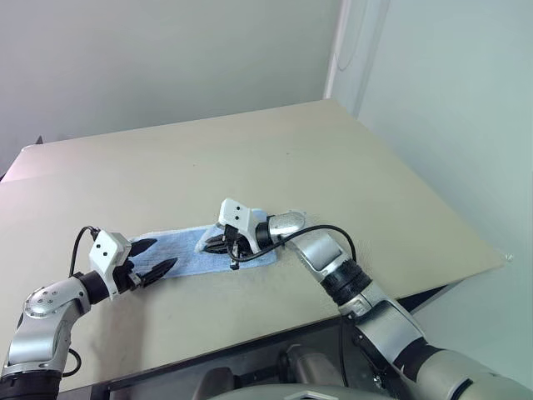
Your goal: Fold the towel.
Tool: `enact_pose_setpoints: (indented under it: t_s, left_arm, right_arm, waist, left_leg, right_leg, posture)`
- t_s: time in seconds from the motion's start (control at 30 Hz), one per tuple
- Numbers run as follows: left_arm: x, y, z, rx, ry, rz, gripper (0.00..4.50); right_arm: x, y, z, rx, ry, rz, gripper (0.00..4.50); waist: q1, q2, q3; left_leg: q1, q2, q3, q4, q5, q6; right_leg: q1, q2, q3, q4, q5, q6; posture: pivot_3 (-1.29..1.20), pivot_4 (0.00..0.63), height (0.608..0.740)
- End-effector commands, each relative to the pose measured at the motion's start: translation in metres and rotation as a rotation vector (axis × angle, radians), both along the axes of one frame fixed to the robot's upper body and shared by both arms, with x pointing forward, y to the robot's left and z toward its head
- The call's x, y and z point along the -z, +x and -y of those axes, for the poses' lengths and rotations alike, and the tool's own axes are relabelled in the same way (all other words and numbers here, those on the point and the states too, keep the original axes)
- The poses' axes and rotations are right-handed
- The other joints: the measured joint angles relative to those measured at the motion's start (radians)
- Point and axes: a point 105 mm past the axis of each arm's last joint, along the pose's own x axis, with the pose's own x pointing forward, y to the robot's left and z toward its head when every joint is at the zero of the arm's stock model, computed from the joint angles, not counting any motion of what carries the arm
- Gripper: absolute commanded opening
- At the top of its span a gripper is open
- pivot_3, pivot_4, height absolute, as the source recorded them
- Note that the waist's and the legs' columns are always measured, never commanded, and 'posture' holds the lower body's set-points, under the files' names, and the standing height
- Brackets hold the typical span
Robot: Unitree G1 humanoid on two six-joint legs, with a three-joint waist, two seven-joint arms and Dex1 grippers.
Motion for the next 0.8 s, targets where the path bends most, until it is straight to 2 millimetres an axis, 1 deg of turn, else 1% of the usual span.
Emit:
enact_pose_setpoints:
  t_s: [0.03,0.1,0.2,0.27,0.37,0.47,0.5,0.57,0.6,0.67,0.73,0.8]
  left_arm:
    - [-0.014,0.003,-0.006,-0.011,0.027,0.037,3.86]
    - [-0.016,0.005,-0.008,-0.025,0.011,0.036,3.86]
    - [-0.018,0.006,-0.011,-0.034,0.0,0.031,3.86]
    - [-0.017,0.006,-0.012,-0.039,0.003,0.022,3.86]
    - [-0.018,0.006,-0.013,-0.037,0.0,0.018,3.86]
    - [-0.021,0.004,-0.015,-0.042,-0.025,-0.001,3.86]
    - [-0.02,0.003,-0.017,-0.047,-0.02,-0.013,3.86]
    - [-0.019,0.001,-0.02,-0.056,-0.016,-0.035,3.86]
    - [-0.02,0.001,-0.023,-0.064,-0.022,-0.041,3.86]
    - [-0.021,0.003,-0.033,-0.115,-0.036,-0.057,3.86]
    - [-0.022,0.004,-0.04,-0.155,-0.057,-0.069,3.86]
    - [-0.023,0.006,-0.047,-0.201,-0.087,-0.085,3.86]
  right_arm:
    - [-0.002,-0.004,-0.005,-0.011,-0.009,0.017,0.02]
    - [0.008,0.004,-0.008,0.051,-0.038,0.039,0.02]
    - [0.014,0.018,-0.012,0.131,-0.05,0.074,0.02]
    - [0.016,0.022,-0.014,0.144,-0.053,0.077,0.02]
    - [0.013,0.017,-0.015,0.104,-0.035,0.064,0.66]
    - [0.004,0.0,-0.01,-0.01,0.004,0.039,1.72]
    - [0.0,-0.008,-0.006,-0.064,0.021,0.023,2.08]
    - [-0.017,-0.02,0.001,-0.133,0.099,-0.027,2.83]
    - [-0.026,-0.024,0.005,-0.152,0.14,-0.064,2.83]
    - [-0.04,-0.024,0.011,-0.158,0.201,-0.096,2.83]
    - [-0.046,-0.015,0.015,-0.103,0.238,-0.1,2.83]
    - [-0.047,0.0,0.018,-0.02,0.251,-0.11,2.83]
  waist:
    - [0.0,0.0,0.0]
    - [-0.001,0.0,0.0]
    - [-0.002,0.0,0.0]
    - [-0.003,0.0,0.0]
    - [-0.003,0.0,0.0]
    - [-0.003,-0.001,0.0]
    - [-0.002,-0.001,0.0]
    - [-0.001,-0.001,0.0]
    - [0.0,-0.001,0.0]
    - [0.0,-0.001,0.0]
    - [0.0,-0.002,0.0]
    - [-0.001,-0.002,0.0]
  left_leg:
    - [0.0,0.0,0.0,0.0,0.0,0.0]
    - [0.0,0.0,0.0,0.0,0.0,0.0]
    - [0.0,-0.001,0.0,0.0,0.0,0.0]
    - [0.0,-0.001,0.0,0.0,0.0,0.0]
    - [0.0,0.0,0.0,0.0,0.0,0.0]
    - [0.0,0.0,0.0,0.0,0.0,0.0]
    - [0.0,0.0,0.0,0.0,0.0,0.0]
    - [0.0,0.0,0.0,0.0,0.0,0.0]
    - [0.0,0.0,-0.001,0.0,0.0,0.0]
    - [0.0,0.0,-0.001,0.0,0.0,0.0]
    - [0.0,0.0,-0.001,0.0,0.0,0.0]
    - [0.0,0.0,-0.001,0.0,0.0,0.0]
  right_leg:
    - [0.0,0.0,0.0,0.0,0.0,0.0]
    - [0.0,0.0,0.0,0.001,0.0,0.0]
    - [0.0,0.001,0.0,0.001,0.0,0.0]
    - [0.0,0.001,0.0,0.001,0.0,0.0]
    - [0.0,0.001,0.0,0.001,-0.001,-0.001]
    - [-0.001,0.0,0.0,0.001,-0.001,-0.001]
    - [-0.001,0.0,0.0,0.001,-0.001,-0.001]
    - [-0.001,0.0,0.0,0.0,-0.001,-0.002]
    - [-0.001,0.0,0.0,0.0,-0.001,-0.002]
    - [-0.001,-0.001,-0.001,0.0,-0.001,-0.002]
    - [0.0,0.0,-0.001,0.0,-0.001,-0.002]
    - [0.0,0.0,-0.002,0.0,-0.001,-0.002]
  posture:
    - [0.0,0.0,0.74]
    - [0.0,0.0,0.74]
    - [0.0,0.0,0.74]
    - [0.0,0.0,0.74]
    - [0.0,0.0,0.74]
    - [0.0,0.0,0.74]
    - [0.0,0.0,0.74]
    - [0.0,0.0,0.74]
    - [0.0,0.0,0.74]
    - [0.0,0.0,0.74]
    - [0.0,0.0,0.74]
    - [0.0,0.0,0.74]
